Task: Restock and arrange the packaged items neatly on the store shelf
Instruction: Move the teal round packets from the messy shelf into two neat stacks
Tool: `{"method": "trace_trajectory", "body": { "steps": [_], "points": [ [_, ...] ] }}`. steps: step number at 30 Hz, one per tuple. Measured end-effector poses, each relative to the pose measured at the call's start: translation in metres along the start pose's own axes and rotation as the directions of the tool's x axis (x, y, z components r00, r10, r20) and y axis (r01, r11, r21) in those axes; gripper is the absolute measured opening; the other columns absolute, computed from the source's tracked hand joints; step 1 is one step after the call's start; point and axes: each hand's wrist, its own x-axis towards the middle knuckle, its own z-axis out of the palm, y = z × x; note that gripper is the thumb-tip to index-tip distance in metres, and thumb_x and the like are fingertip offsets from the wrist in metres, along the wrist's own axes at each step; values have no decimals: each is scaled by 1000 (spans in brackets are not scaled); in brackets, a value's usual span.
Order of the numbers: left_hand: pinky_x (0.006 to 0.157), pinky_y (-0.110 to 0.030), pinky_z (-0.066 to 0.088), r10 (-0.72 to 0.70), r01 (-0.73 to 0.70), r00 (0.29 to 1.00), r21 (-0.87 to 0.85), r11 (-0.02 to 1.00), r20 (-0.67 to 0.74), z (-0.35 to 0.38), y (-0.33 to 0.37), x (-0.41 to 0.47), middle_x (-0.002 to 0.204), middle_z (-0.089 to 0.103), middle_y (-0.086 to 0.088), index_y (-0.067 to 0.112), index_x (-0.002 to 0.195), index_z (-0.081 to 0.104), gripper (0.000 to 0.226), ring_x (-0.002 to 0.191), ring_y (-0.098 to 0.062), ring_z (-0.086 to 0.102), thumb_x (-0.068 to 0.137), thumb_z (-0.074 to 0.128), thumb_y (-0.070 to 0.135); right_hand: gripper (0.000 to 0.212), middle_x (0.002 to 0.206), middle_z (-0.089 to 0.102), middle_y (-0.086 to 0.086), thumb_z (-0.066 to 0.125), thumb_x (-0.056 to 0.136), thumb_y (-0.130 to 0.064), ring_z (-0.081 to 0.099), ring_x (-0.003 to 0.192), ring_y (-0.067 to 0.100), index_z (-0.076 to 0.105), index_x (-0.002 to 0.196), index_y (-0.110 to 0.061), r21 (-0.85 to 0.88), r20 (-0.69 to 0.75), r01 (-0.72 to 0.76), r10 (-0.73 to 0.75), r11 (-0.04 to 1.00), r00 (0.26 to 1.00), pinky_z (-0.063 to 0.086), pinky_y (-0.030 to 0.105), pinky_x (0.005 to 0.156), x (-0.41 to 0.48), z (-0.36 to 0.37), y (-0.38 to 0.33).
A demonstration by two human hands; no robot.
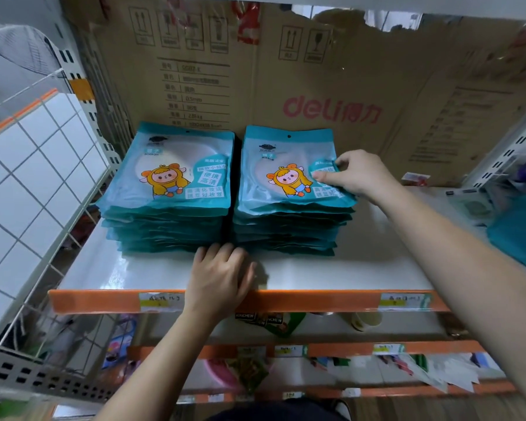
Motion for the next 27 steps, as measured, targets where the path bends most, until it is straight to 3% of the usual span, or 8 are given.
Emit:
{"method": "trace_trajectory", "body": {
  "steps": [4,6,10,13,16,20,24,27],
  "points": [
    [72,-40,43,8,-8,1000,-2,1000,-13,-1,0,1,81,63,-6,13,82,63,29,75,-30,57,90,50,37,44,89,57,-10,67,77,-63,56,75,5,58,100,-27,101,-26,2,1,995,1000,42,25,55,-2,12,11],
    [73,-40,42,38,-38,999,3,999,-22,-1,1,2,82,63,-6,13,84,63,26,77,-29,57,91,51,35,41,95,64,-7,60,85,-60,62,80,9,62,106,-25,274,-51,-33,49,961,998,47,27,59,-5,20,25],
    [75,-39,41,57,-57,998,-49,997,10,0,15,5,87,63,-3,16,87,62,25,81,-27,57,91,47,35,40,83,72,4,48,96,-52,69,68,19,69,98,-18,497,-38,-177,225,850,974,53,30,60,-34,32,64],
    [77,-39,42,108,-100,991,-91,991,84,4,44,11,90,63,-1,19,93,63,29,84,-25,58,92,43,39,14,92,69,-4,58,94,-31,66,83,11,68,100,-23,404,-147,-138,213,904,966,53,26,75,-73,35,107],
    [75,-39,45,169,-154,978,-128,980,119,12,81,22,91,65,-1,20,95,65,24,84,-25,60,93,47,36,13,89,69,-8,62,91,-21,60,75,-4,71,101,-21,308,-279,-112,202,945,939,43,8,70,-116,25,146],
    [80,-38,44,230,-200,963,-197,960,143,26,144,36,96,65,0,21,99,64,15,88,-24,60,93,56,33,16,94,67,-4,58,94,-21,58,79,2,68,106,-20,231,-357,-152,229,961,905,43,18,69,-162,1,201],
    [80,-38,41,302,-259,941,-254,932,150,45,223,58,98,64,1,21,104,64,21,90,-25,59,95,50,34,19,99,63,-7,58,94,-19,53,79,-3,66,112,-21,154,-388,-170,218,973,896,37,10,67,-187,-31,258],
    [79,-38,42,347,-300,929,-289,909,127,60,295,78,98,65,0,19,105,65,21,91,-27,60,93,52,31,18,102,68,0,60,93,-15,61,86,11,68,110,-14,135,-419,-143,187,980,889,44,21,73,-201,-60,304]
  ]
}}
